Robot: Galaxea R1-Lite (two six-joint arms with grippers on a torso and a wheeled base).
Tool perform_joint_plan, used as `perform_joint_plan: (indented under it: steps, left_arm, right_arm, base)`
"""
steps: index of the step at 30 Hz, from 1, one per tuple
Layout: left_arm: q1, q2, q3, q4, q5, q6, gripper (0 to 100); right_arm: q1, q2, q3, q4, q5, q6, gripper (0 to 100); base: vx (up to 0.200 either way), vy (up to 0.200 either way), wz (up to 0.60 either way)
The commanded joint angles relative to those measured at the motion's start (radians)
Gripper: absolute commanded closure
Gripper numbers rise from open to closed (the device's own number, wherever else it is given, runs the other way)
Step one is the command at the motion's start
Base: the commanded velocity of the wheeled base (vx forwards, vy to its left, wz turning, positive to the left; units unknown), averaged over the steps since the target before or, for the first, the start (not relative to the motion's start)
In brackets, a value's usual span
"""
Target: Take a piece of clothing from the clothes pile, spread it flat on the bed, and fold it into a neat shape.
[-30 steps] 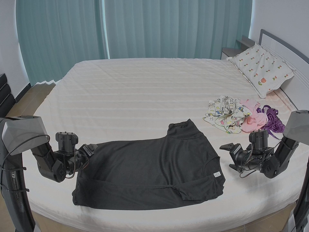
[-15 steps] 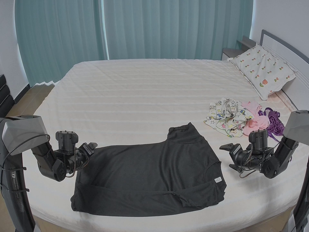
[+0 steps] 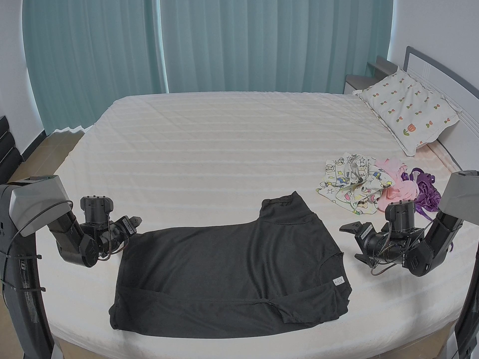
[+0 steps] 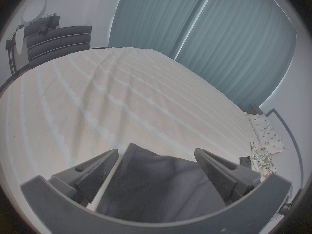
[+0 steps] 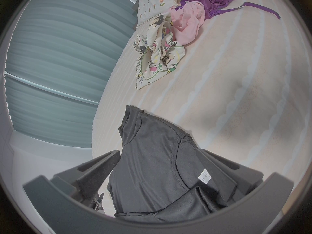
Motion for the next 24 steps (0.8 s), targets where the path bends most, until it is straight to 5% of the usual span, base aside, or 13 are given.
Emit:
perform_joint_plan:
  steps: [1, 7, 23, 24]
  left_arm:
    - [0.043, 0.085, -0.062, 0.008, -0.027, 0.023, 0]
    - [0.051, 0.122, -0.099, 0.008, -0.127, 0.026, 0]
    - [0.052, 0.165, -0.150, 0.041, -0.133, 0.089, 0]
    - [0.051, 0.171, -0.151, 0.041, -0.133, 0.089, 100]
  right_arm:
    - [0.000, 0.006, 0.003, 0.000, 0.000, 0.001, 0]
    - [0.000, 0.018, 0.008, -0.005, 0.000, 0.001, 0]
    - [0.013, 0.023, -0.017, -0.014, -0.001, -0.013, 0]
    - [0.016, 0.026, -0.035, -0.010, -0.001, -0.030, 0]
  base:
    - [0.000, 0.000, 0.00]
    - [0.000, 0.000, 0.00]
    - [0.000, 0.000, 0.00]
    - [0.000, 0.000, 0.00]
